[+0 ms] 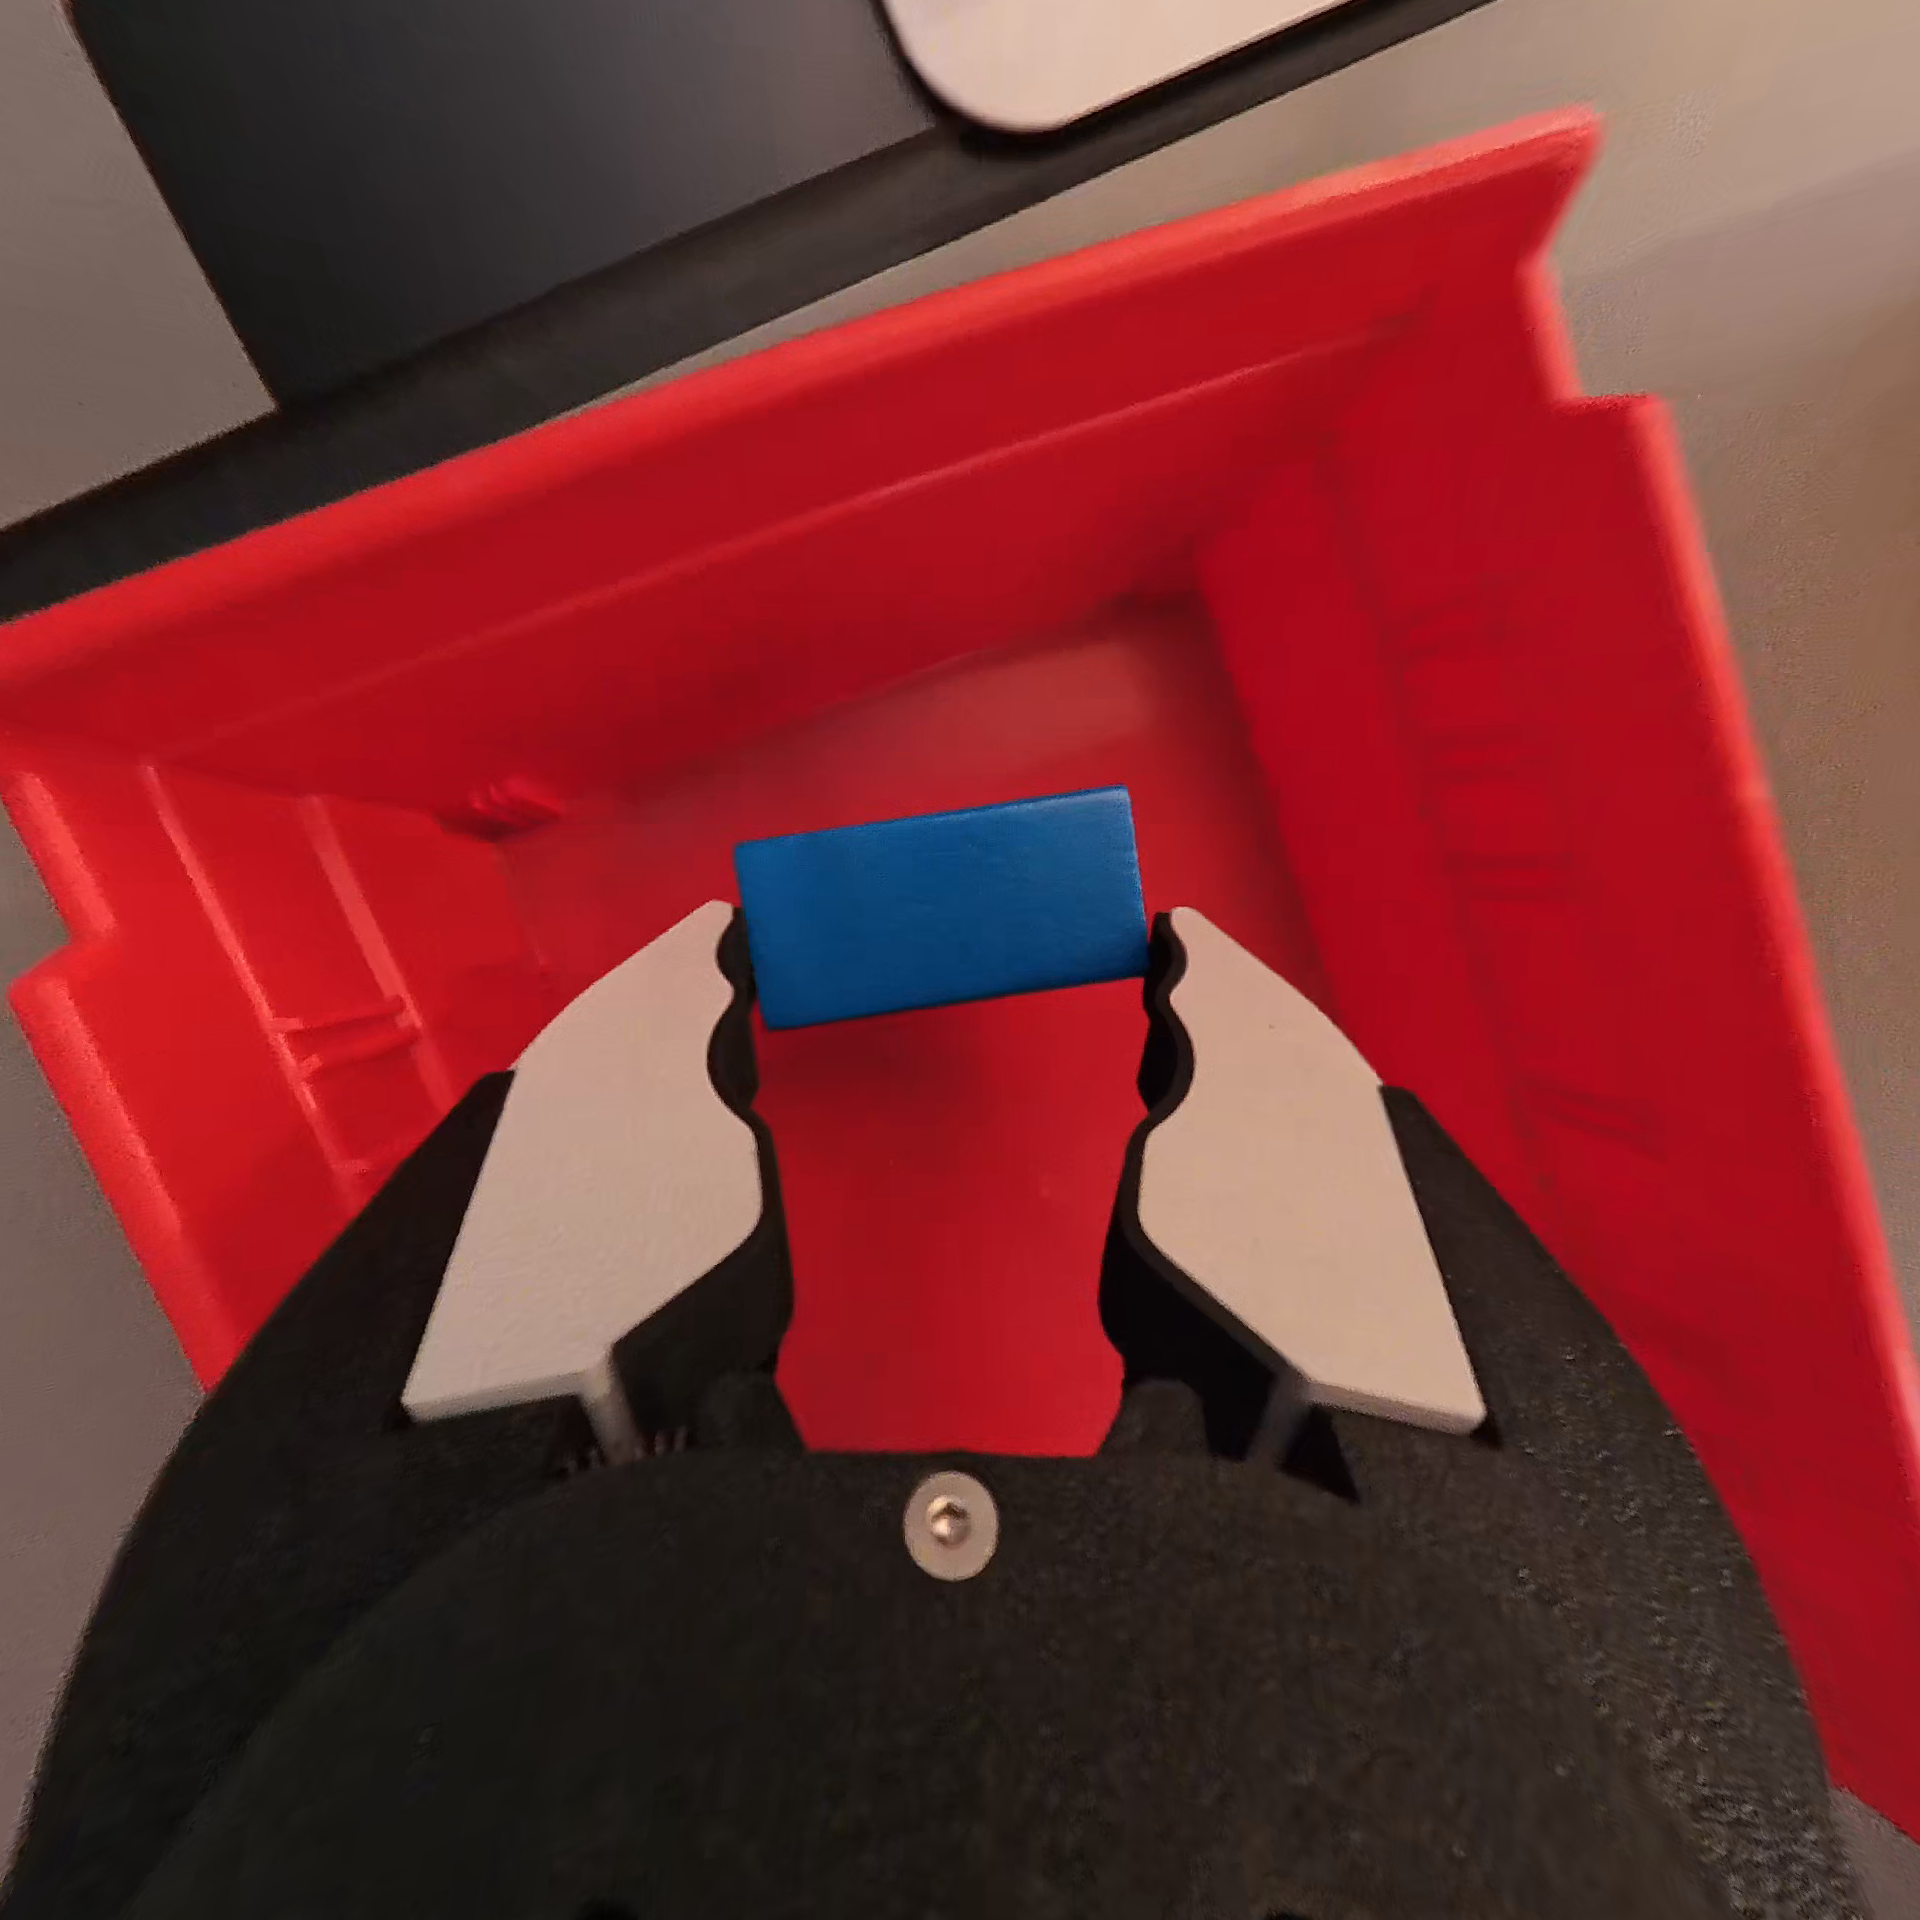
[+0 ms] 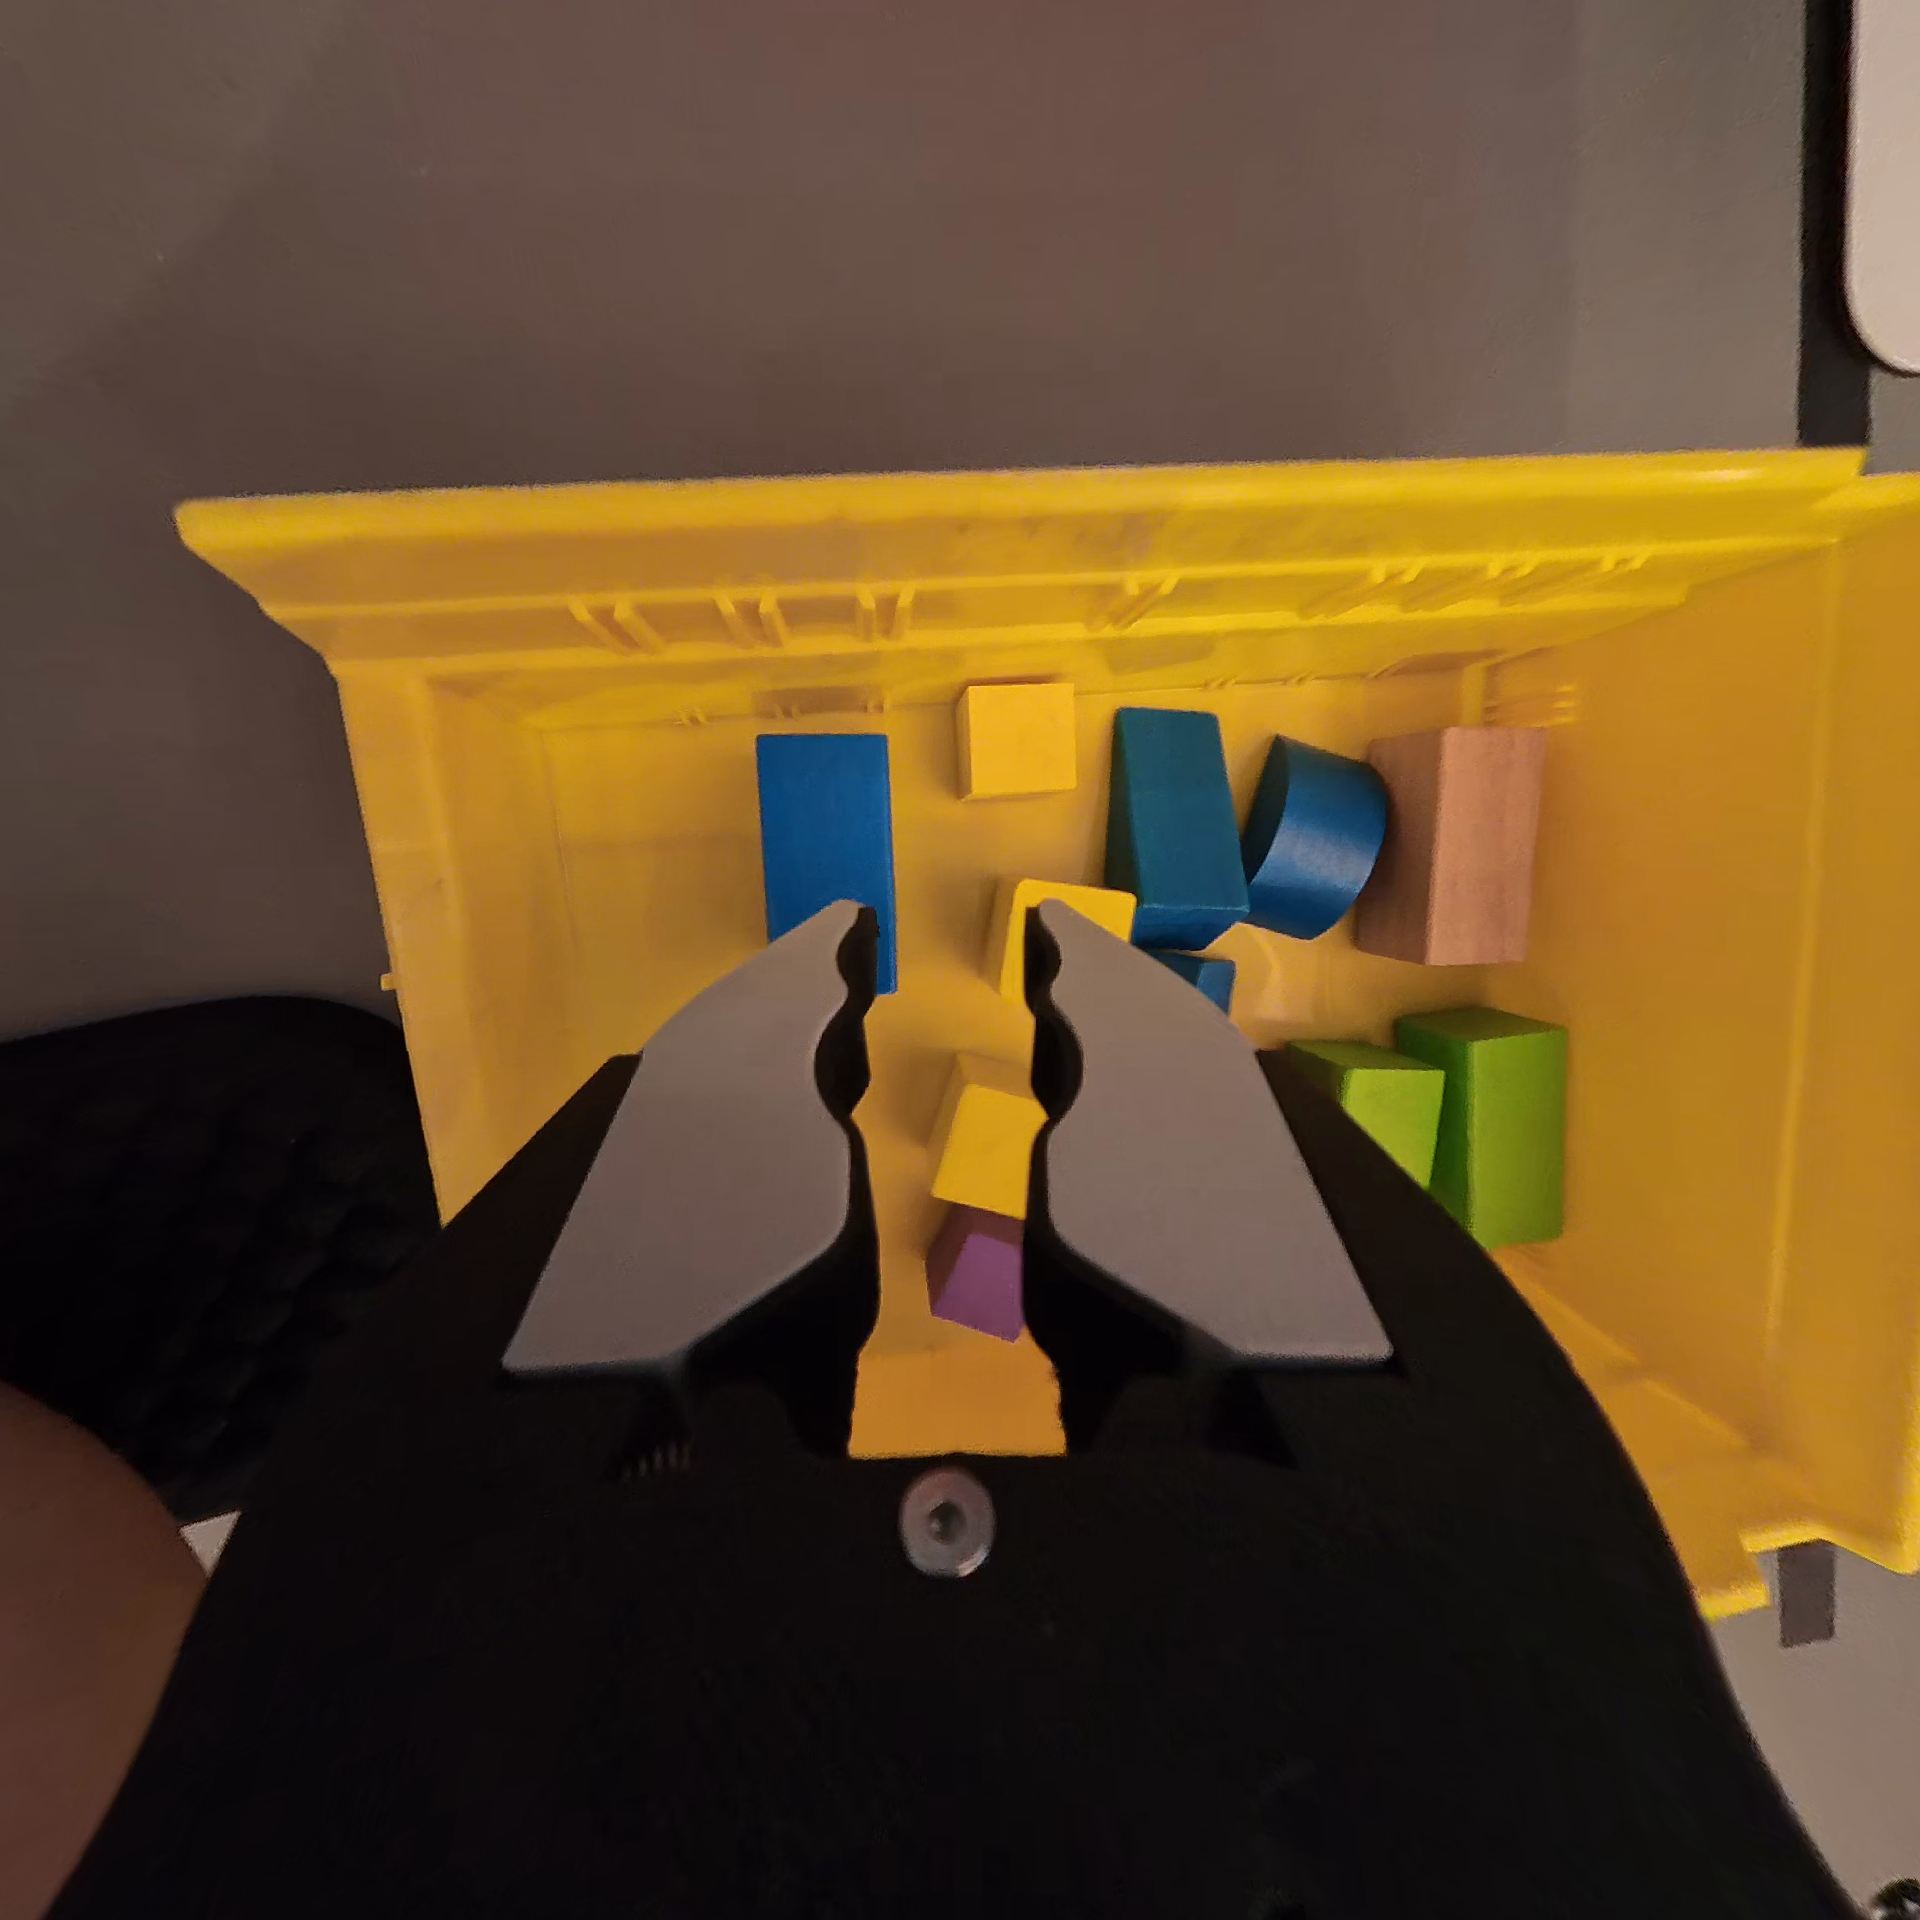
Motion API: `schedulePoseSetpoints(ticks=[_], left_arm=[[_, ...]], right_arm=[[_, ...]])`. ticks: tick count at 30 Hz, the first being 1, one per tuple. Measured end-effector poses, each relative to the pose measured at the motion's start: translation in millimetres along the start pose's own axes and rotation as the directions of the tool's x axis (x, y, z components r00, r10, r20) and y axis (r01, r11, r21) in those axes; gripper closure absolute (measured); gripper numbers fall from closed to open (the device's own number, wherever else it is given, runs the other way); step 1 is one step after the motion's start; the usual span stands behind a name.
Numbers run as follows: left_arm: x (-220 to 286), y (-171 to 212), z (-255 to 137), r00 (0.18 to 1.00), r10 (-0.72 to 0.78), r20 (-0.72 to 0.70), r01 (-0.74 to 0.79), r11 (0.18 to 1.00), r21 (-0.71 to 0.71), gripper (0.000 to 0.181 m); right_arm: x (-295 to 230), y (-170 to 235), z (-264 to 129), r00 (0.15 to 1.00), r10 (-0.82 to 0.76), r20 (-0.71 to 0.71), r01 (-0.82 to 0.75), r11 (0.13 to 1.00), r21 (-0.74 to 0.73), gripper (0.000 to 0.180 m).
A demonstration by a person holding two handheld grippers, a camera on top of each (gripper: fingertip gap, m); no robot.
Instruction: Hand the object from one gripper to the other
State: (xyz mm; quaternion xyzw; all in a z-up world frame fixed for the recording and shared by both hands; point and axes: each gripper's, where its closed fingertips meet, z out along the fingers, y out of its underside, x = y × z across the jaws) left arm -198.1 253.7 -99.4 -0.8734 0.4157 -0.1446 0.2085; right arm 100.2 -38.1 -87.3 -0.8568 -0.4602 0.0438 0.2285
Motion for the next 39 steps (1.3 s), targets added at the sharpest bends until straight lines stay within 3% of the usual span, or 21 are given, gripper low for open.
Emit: schedulePoseSetpoints(ticks=[4,8,12,18,22,31,36,39], left_arm=[[32.7,-10.7,-23.2,0.99,0.076,-0.117,-0.069,0.996,0.059,0.108],[81.8,-21.7,-53.9,0.945,0.212,-0.25,-0.177,0.972,0.156,0.108],[153.2,-19.6,-88.4,0.8,0.374,-0.469,-0.279,0.924,0.261,0.108],[225.8,2.7,-118.9,0.577,0.529,-0.622,-0.411,0.846,0.338,0.109],[253.3,15.5,-128.6,0.478,0.554,-0.682,-0.449,0.821,0.352,0.109],[280.7,31.5,-138.5,0.35,0.564,-0.748,-0.486,0.792,0.37,0.108],[283.6,26.2,-147.3,0.318,0.579,-0.75,-0.45,0.789,0.419,0.109],[278.6,18.3,-150.4,0.349,0.62,-0.702,-0.437,0.771,0.464,0.115]], right_arm=[[13.2,-22.4,-7.7,0.994,-0.035,-0.106,0.042,0.997,0.06,0.151],[28.0,-84.0,-23.4,0.951,-0.095,-0.294,0.168,0.957,0.237,0.149],[9.9,-155.7,-34.3,0.9,-0.159,-0.407,0.34,0.839,0.424,0.143],[-31.4,-210.4,-28.5,0.769,-0.299,-0.565,0.581,0.694,0.424,0.136],[-45.0,-226.4,-35.5,0.692,-0.309,-0.652,0.666,0.621,0.413,0.134],[-70.8,-237.5,-29.7,0.635,-0.384,-0.67,0.739,0.555,0.383,0.143],[-71.1,-240.6,-37.9,0.618,-0.365,-0.696,0.745,0.554,0.371,0.144],[-68.2,-234.3,-42.3,0.644,-0.379,-0.665,0.719,0.597,0.355,0.145]])
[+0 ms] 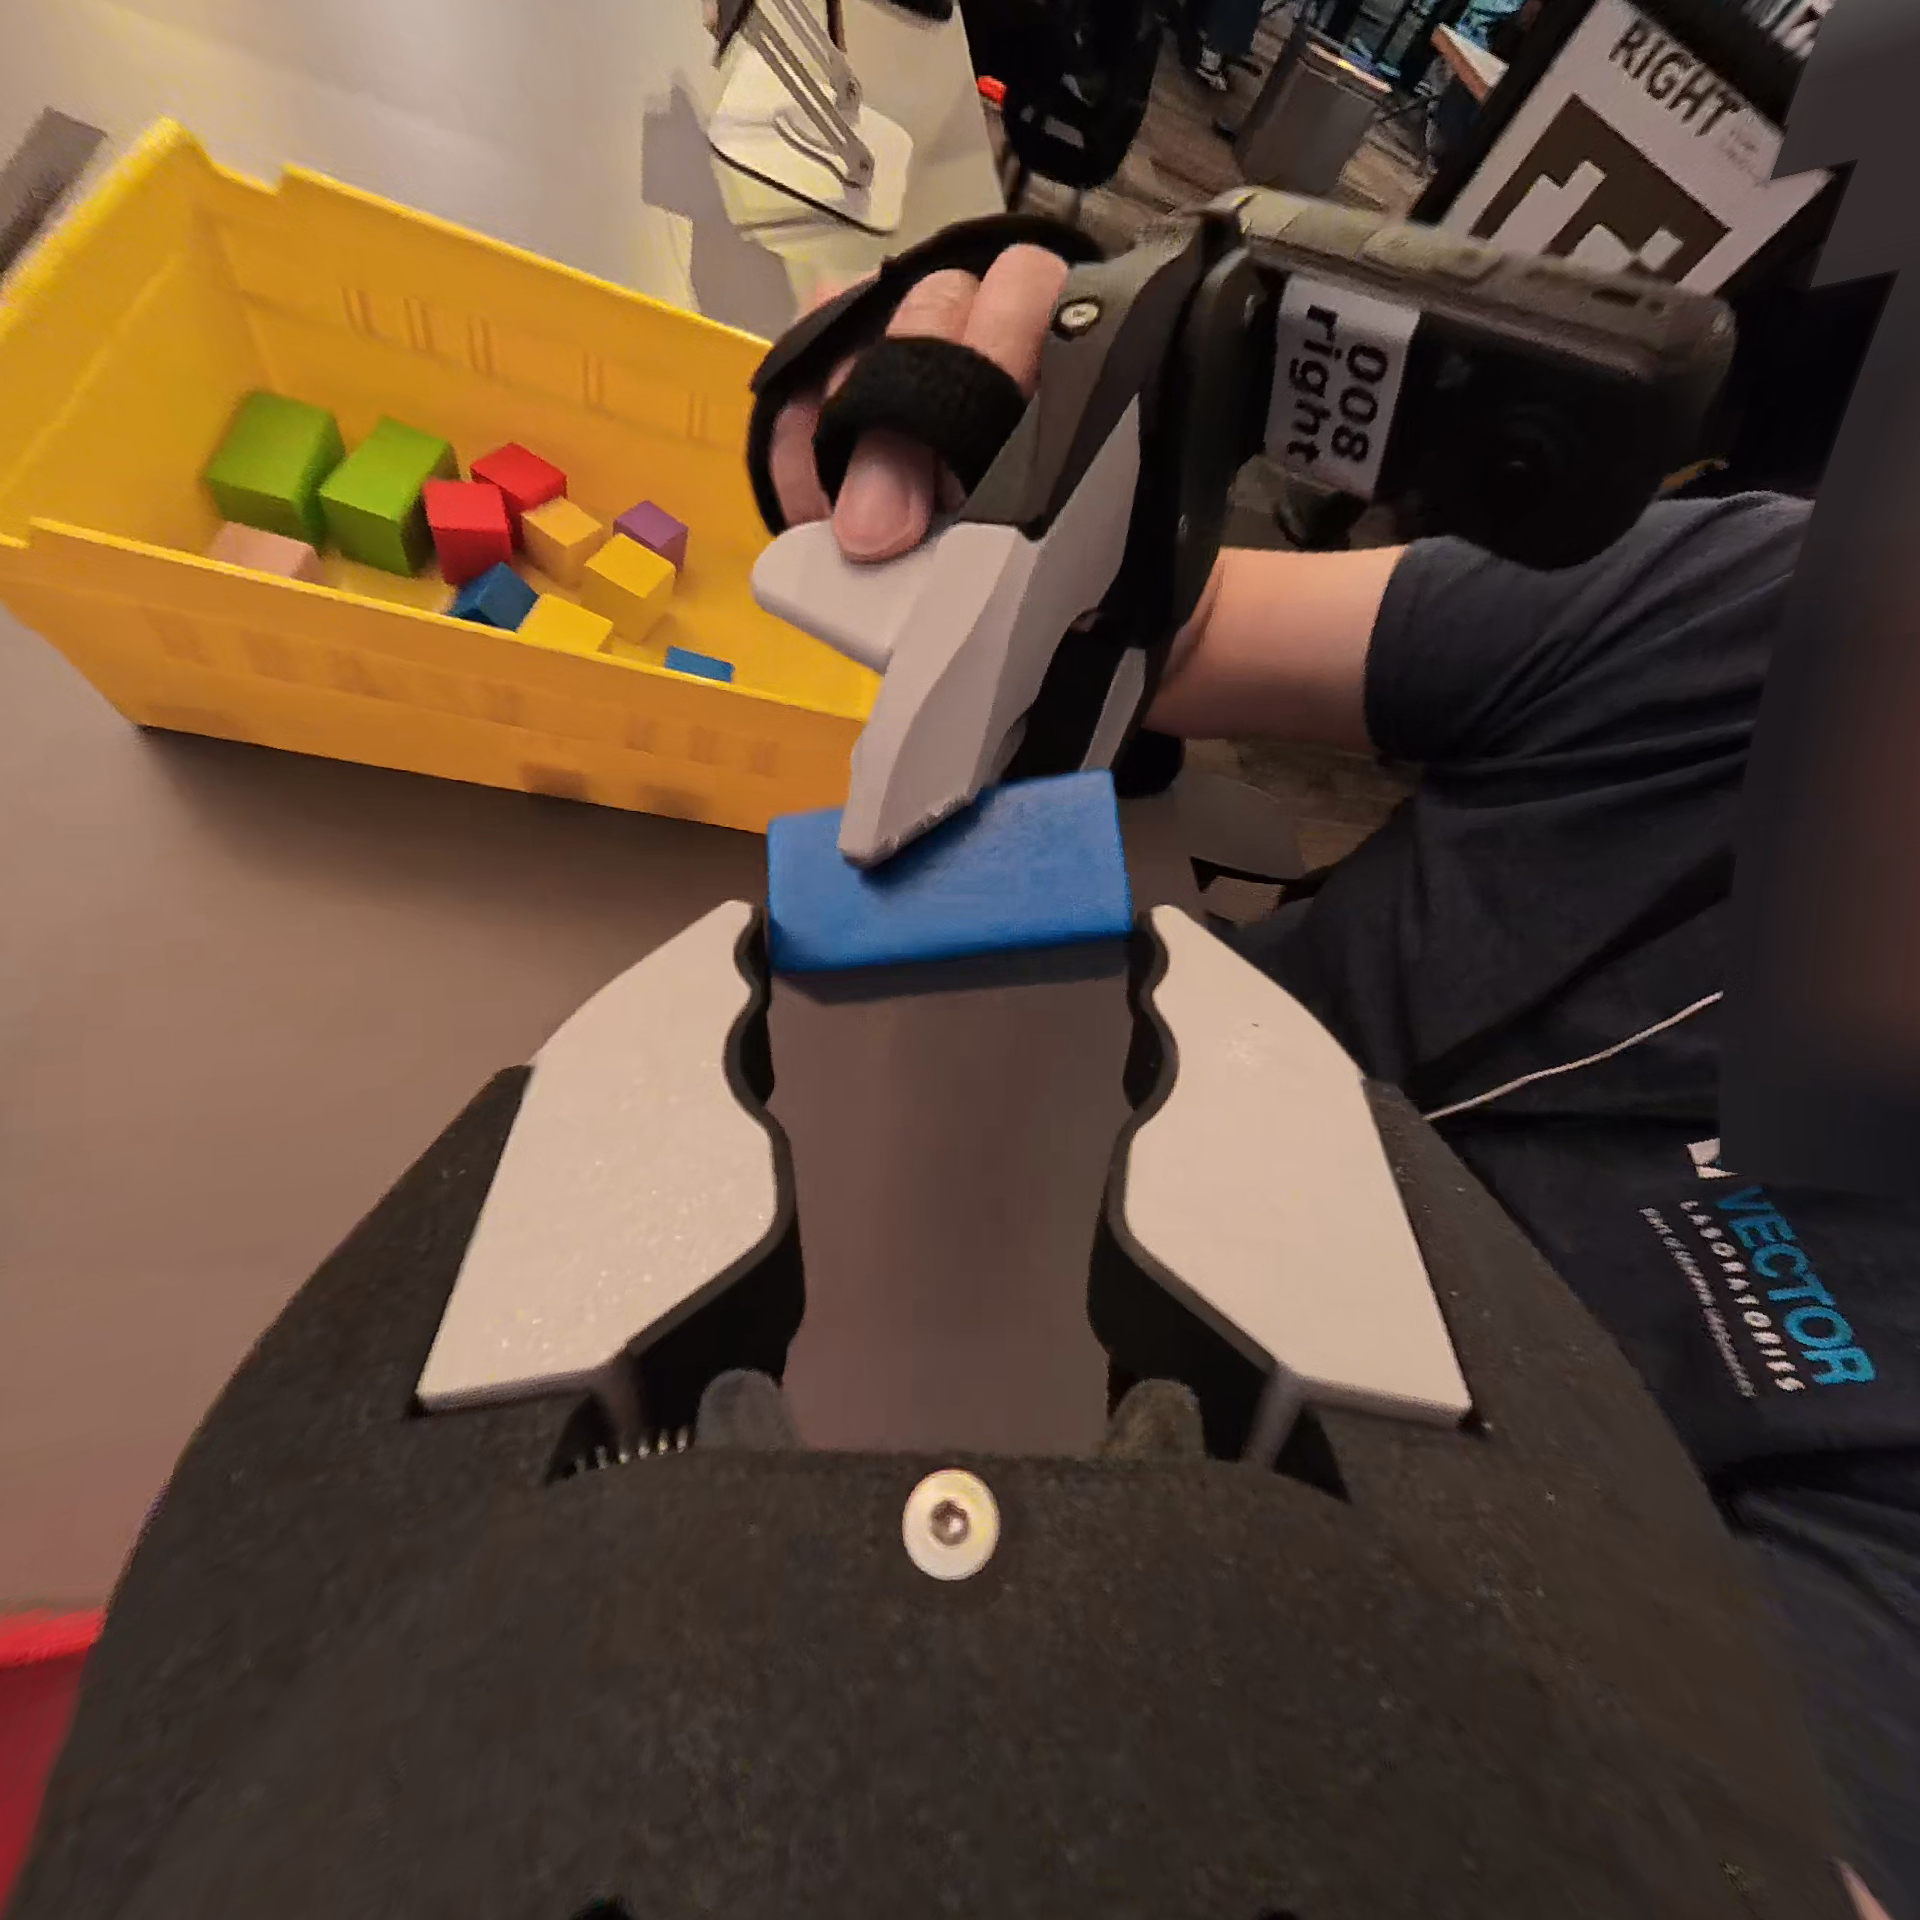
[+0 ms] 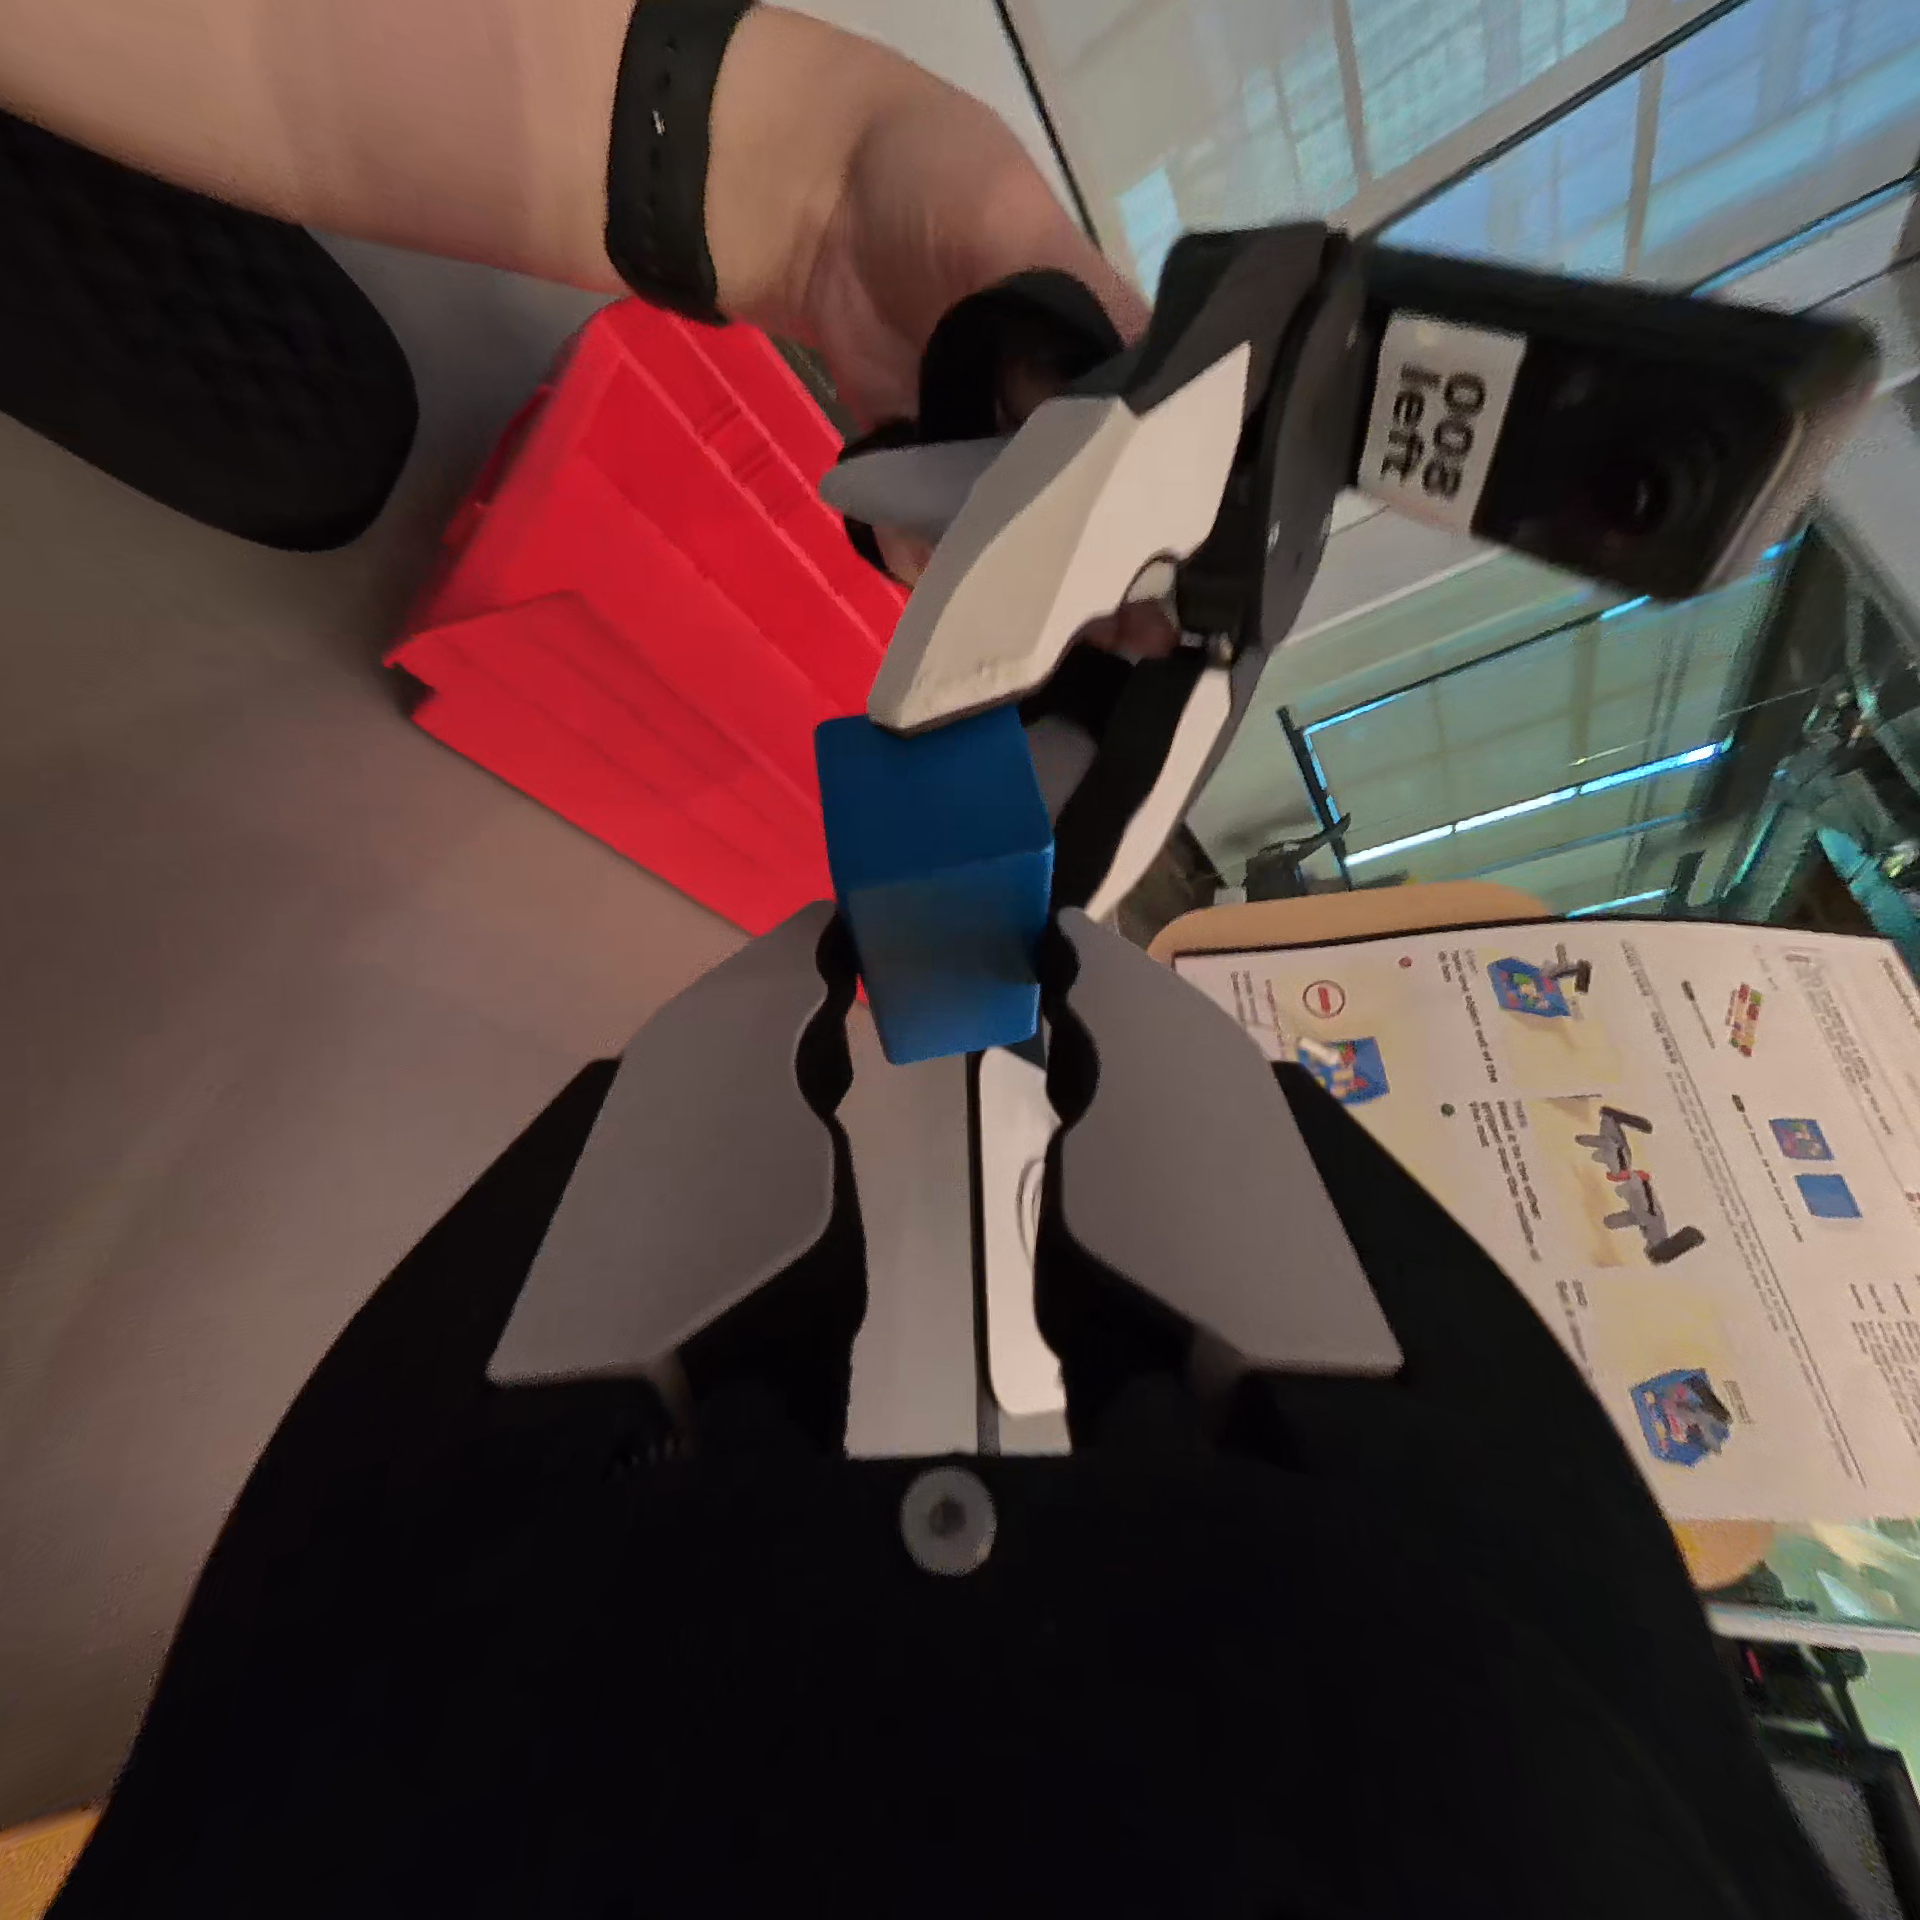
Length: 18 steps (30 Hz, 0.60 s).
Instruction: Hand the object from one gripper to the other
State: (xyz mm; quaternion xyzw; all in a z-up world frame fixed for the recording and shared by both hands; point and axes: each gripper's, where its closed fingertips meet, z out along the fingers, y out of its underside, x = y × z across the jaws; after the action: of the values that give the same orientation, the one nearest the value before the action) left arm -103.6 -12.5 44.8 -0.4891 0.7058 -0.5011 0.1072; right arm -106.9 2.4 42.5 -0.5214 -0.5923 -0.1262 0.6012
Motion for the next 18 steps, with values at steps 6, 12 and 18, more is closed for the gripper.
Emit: schedulePoseSetpoints(ticks=[6,12,18], left_arm=[[-2.4,-21.5,-47.0,0.988,0.058,0.142,-0.081,0.983,0.165,0.123],[40.2,-57.4,-107.5,0.979,0.202,0.017,-0.175,0.799,0.575,0.146],[33.5,-52.4,-134.1,0.971,0.187,0.15,-0.24,0.749,0.618,0.156]], right_arm=[[3.2,81.2,-68.7,0.949,0.271,0.163,-0.187,0.896,-0.402,0.145],[-61.6,188.9,-157.9,0.728,0.664,0.171,-0.275,0.511,-0.815,0.144],[-123.7,230.2,-181.4,0.518,0.843,0.147,-0.127,0.245,-0.961,0.144]])
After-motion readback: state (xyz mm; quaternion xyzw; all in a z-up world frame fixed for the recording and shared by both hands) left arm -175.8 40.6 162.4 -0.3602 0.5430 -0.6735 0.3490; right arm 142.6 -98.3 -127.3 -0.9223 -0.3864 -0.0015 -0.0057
